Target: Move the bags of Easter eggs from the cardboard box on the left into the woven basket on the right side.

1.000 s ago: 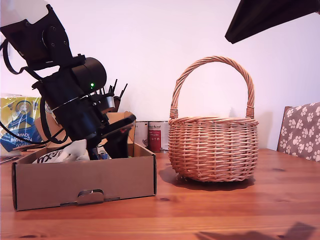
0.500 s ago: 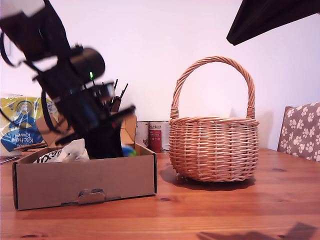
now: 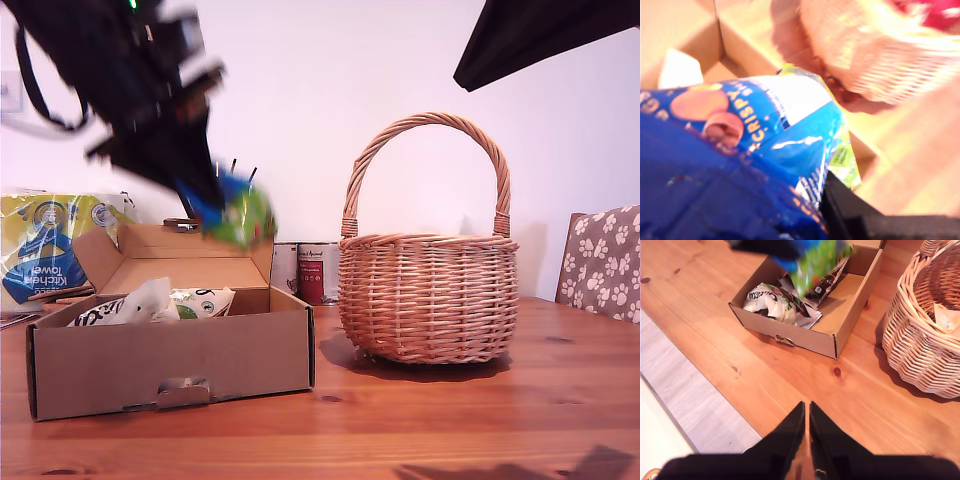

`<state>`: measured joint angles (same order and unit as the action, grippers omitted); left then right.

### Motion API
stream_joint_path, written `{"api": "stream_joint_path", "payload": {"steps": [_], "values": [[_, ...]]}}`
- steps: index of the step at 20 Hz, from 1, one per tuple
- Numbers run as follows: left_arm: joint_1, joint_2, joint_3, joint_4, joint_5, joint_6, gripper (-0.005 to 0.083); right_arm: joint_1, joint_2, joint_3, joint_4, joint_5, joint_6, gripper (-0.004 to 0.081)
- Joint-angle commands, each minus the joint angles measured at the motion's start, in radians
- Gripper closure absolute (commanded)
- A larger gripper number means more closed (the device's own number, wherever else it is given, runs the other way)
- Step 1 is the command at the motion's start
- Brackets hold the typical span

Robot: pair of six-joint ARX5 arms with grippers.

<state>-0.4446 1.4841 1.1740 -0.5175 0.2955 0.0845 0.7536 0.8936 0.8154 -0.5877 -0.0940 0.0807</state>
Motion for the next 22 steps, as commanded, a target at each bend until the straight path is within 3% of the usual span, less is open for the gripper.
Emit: {"api": "stream_joint_path", "payload": {"steps": [1,4,12,15,18,20,22], "values": [[-0.014,-0.048,-0.007,0.063,0.032,0.025,0.0796,-0.001,-0.029,0.011,-0.005,-0.001,-0.002,0.0783],[-0.043,-0.063,-0.007,0.204,0.109,0.028,0.0796,-0.001,-0.082,0.011,-0.018,-0.001,-0.002,0.0783],[-0.221,0.088,-0.007,0.665,0.023,0.028,0.0796,-0.001,-0.282,0.011,-0.066,0.01,0.055,0.0783],[-0.264,0.197,-0.007,0.823,-0.032,0.028,0.0796,-0.001,-0.349,0.012,-0.131,0.065,0.056,0.0783],[-0.292,0.303,-0.007,0.956,-0.071,0.028,0.0796,-0.001,-0.391,0.029,-0.212,0.179,0.079,0.0783],[-0.304,0.362,-0.003,0.998,-0.1,0.029,0.0796,-0.001,-0.404,0.053,-0.273,0.278,0.071,0.0783],[-0.314,0.407,0.003,1.017,-0.139,0.029,0.0796,-0.001,-0.41,0.073,-0.322,0.325,0.046,0.0783]]}}
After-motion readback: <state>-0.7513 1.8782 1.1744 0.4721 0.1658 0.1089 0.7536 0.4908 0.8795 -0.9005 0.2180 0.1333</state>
